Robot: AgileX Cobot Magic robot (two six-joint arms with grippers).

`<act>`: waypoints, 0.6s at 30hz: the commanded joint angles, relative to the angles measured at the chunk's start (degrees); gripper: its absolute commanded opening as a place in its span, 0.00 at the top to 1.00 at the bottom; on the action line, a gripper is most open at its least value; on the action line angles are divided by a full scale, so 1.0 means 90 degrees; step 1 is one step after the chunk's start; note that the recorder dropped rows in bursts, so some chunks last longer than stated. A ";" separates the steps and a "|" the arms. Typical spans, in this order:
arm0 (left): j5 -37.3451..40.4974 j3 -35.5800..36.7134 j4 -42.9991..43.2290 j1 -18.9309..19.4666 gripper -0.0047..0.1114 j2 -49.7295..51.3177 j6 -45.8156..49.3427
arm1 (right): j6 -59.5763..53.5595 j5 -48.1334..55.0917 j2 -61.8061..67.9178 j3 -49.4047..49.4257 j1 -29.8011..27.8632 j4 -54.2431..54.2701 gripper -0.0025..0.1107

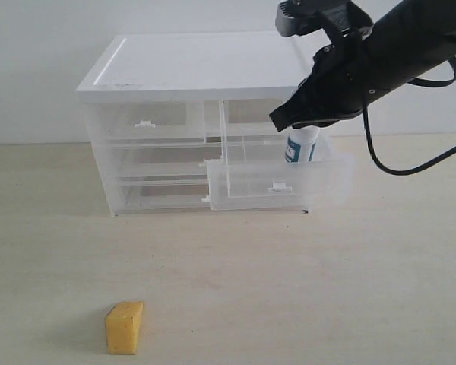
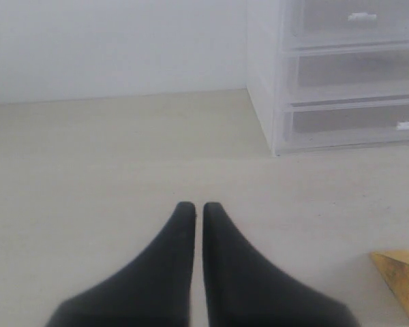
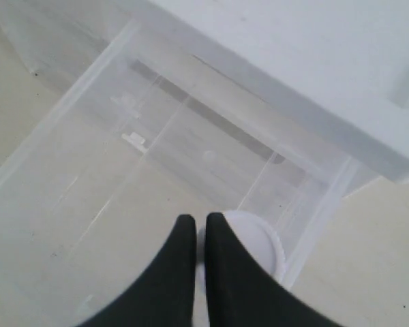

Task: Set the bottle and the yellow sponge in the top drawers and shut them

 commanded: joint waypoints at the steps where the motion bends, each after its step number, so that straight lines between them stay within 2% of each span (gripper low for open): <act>1: -0.0005 0.0020 -0.0007 0.0023 0.92 -0.0022 -0.0014 | 0.0041 0.0008 0.0001 -0.0036 -0.0147 -0.0025 0.98; 4: -0.0005 0.0020 -0.0007 0.0023 0.92 -0.0022 -0.0014 | 0.0052 -0.0034 0.0001 -0.0036 -0.0147 0.0169 0.97; 6: -0.0005 0.0020 -0.0007 0.0023 0.92 -0.0022 -0.0014 | -0.0052 -0.0034 -0.0010 -0.0036 -0.0147 0.0324 0.91; 10: -0.0005 0.0020 -0.0007 0.0023 0.92 -0.0022 -0.0014 | -0.0066 -0.0090 -0.0127 -0.0036 -0.0147 0.0353 0.61; 13: -0.0005 0.0020 -0.0007 0.0023 0.92 -0.0022 -0.0014 | -0.0171 -0.0119 -0.0230 -0.0036 -0.0147 0.0353 0.44; 18: -0.0005 0.0020 -0.0007 0.0023 0.92 -0.0022 -0.0014 | -0.0185 -0.0092 -0.0172 -0.0036 -0.0147 0.0066 0.44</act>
